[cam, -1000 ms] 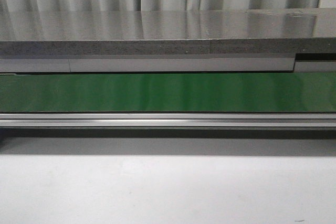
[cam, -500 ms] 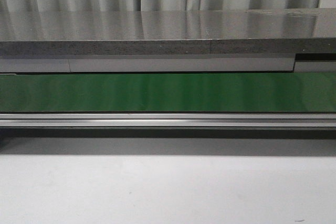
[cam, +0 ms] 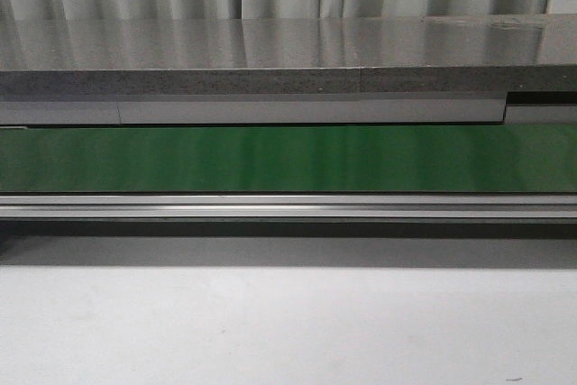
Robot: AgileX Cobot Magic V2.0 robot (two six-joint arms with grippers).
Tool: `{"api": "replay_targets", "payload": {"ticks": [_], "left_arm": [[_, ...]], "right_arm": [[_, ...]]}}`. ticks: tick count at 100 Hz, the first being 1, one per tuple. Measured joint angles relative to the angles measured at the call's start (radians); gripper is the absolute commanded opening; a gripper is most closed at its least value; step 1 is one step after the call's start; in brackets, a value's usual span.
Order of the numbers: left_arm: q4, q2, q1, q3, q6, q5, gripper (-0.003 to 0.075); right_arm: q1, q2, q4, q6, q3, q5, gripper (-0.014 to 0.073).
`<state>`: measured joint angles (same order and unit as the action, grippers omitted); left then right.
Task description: Move button from right to left
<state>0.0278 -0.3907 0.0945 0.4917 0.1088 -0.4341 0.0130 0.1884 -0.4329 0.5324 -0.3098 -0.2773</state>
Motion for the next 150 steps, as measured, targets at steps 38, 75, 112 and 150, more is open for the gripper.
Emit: {"api": "replay_targets", "payload": {"ticks": [38, 75, 112, 150], "left_arm": [[0.0, 0.0, 0.0, 0.0, 0.0, 0.0, 0.0005], [0.0, 0.0, 0.0, -0.003, 0.0, 0.004, 0.0005], [-0.002, 0.184, 0.021, -0.227, -0.002, 0.212, 0.0005], [-0.061, 0.396, 0.02, -0.446, -0.109, 0.226, 0.0005]], "right_arm": [[0.0, 0.0, 0.0, 0.0, 0.0, 0.0, -0.0068], [0.0, 0.0, 0.0, 0.0, 0.0, 0.0, -0.0068], [0.0, 0.0, 0.0, 0.0, 0.0, 0.0, -0.0068], [0.0, -0.002, 0.0, 0.002, 0.0, 0.001, -0.0068]]}}
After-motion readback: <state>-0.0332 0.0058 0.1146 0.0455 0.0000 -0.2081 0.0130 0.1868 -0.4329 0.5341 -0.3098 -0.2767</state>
